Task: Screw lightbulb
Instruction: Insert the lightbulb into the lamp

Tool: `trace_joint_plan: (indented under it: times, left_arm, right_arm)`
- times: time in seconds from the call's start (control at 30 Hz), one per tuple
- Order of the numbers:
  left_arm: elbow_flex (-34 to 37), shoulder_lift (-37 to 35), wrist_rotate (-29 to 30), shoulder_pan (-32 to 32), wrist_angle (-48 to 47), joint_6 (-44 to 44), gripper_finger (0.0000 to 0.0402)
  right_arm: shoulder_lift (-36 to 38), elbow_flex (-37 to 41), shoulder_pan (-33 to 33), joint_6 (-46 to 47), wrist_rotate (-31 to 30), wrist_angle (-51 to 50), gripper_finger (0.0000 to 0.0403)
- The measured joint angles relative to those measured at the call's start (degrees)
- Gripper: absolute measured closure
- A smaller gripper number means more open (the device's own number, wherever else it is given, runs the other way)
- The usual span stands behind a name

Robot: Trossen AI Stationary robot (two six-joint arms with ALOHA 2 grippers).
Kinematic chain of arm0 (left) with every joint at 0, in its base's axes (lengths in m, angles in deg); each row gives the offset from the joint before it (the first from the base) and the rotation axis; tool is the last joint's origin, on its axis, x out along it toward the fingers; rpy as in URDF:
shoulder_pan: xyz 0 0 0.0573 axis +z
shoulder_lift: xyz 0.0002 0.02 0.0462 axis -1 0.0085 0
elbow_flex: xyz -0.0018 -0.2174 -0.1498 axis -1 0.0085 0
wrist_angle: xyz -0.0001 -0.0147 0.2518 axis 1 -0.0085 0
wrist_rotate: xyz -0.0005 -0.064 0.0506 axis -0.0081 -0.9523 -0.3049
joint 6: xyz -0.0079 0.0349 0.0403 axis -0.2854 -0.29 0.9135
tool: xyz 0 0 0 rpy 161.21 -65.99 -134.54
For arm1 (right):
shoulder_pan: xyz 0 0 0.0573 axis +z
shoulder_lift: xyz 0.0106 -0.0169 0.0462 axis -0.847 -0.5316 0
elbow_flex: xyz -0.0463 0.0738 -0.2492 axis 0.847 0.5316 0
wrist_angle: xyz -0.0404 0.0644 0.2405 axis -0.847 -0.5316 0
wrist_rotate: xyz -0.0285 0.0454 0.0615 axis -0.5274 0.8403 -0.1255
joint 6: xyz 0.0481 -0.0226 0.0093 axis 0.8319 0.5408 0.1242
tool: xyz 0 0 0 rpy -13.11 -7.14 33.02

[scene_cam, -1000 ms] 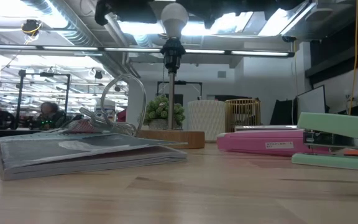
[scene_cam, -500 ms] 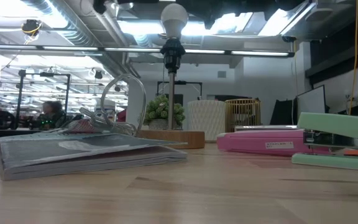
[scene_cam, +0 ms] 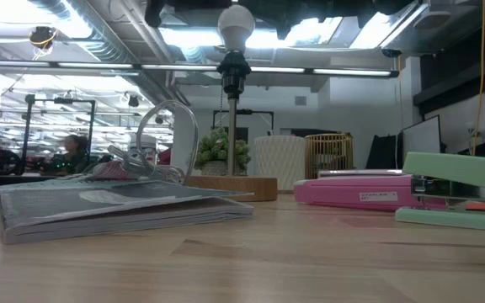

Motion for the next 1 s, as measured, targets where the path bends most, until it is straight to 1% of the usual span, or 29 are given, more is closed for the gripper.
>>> trace_joint_plan:
  times: [0.17, 0.33, 0.77, 1.0]
  left_arm:
    - [0.00, 0.11, 0.33, 1.11, -0.13, 0.15, 0.0400]
    - [0.00, 0.11, 4.09, 1.14, -0.18, 0.64, 0.0400]
    - [0.00, 0.11, 11.19, 1.32, -0.21, 3.46, 0.0400]
    - [0.00, 0.11, 11.54, 4.13, -0.23, 3.65, 0.0400]
  right_arm:
    - [0.00, 0.00, 0.00, 0.00, 0.00, -0.22, 0.0359]
    - [0.00, 0.00, 0.00, 0.00, -0.01, -0.41, 0.0359]
    - [0.00, 0.00, 0.00, -0.01, 0.00, -0.46, 0.0359]
    - [0.00, 0.00, 0.00, 0.00, 0.00, -0.48, 0.0359]
